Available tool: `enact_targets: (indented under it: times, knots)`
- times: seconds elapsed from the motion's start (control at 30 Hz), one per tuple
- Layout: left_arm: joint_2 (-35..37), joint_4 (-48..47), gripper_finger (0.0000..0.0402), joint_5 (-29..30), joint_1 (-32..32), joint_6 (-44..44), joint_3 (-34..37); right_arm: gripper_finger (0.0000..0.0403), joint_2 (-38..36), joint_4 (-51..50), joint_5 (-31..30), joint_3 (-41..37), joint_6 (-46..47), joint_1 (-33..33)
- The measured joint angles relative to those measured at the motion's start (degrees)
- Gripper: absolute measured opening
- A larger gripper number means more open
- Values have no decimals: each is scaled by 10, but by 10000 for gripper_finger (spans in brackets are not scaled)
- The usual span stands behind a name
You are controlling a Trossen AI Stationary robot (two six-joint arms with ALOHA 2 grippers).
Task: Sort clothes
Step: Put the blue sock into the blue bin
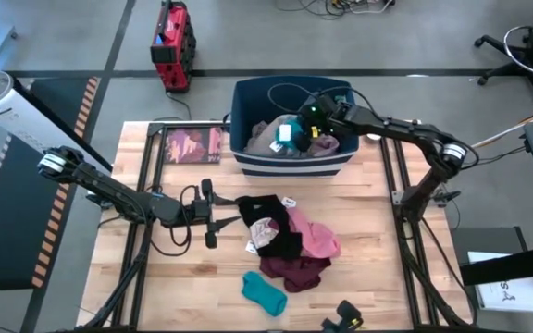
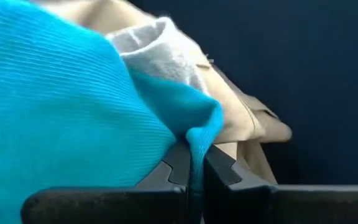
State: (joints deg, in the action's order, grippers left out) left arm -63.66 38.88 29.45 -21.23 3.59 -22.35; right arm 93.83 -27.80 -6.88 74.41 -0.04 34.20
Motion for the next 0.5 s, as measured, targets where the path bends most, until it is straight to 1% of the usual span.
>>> enact_targets:
  times: [0.13,0.2,0.37,0.5]
  knots:
    - [0,1,169,0,0,0,0,0,3,2,-1,-20,8,13]
    - [0,1,167,0,0,2,0,0,9,3,11,-30,13,17]
    - [0,-1,164,0,0,1,0,0,41,1,41,-45,18,20]
    - [0,-9,166,0,0,-2,0,0,63,2,42,-45,25,18]
